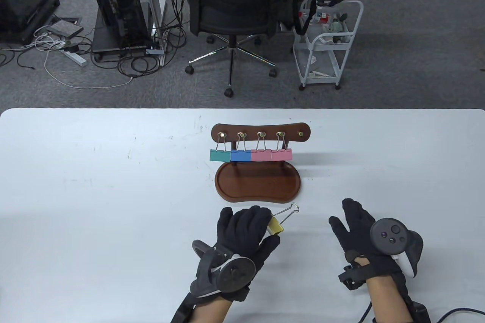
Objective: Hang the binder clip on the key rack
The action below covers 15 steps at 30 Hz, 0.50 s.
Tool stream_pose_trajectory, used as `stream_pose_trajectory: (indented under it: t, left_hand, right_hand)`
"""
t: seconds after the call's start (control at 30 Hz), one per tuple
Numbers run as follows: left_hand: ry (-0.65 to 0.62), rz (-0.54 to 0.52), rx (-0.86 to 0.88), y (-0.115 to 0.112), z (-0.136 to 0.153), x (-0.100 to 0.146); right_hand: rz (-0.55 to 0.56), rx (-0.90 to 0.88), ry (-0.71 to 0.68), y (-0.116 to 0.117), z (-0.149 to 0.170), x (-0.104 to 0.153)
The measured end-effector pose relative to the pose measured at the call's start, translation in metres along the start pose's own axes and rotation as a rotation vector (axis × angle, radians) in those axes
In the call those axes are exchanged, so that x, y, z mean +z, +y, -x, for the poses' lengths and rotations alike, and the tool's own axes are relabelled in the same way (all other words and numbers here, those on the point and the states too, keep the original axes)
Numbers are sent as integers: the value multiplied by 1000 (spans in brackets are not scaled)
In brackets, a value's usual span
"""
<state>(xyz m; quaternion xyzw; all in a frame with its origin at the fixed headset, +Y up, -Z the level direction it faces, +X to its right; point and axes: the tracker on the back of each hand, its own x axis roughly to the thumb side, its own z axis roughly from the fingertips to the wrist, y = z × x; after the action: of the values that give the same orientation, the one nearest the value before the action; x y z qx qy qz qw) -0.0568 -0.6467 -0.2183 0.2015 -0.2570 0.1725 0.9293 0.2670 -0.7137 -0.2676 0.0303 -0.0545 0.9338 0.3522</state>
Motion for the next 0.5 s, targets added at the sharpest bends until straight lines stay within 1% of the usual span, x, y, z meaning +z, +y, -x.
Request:
stream_pose_trajectory:
  t: [0.1, 0.27, 0.5]
  left_hand:
    - [7, -17, -24, 8, -4, -8]
    - [25, -45, -56, 24, -14, -29]
    - [91, -33, -90, 34, -25, -63]
  right_hand:
    - [2, -4, -12, 1, 0, 0]
    - [7, -5, -22, 1, -1, 0]
    - [9, -17, -19, 0, -1, 0]
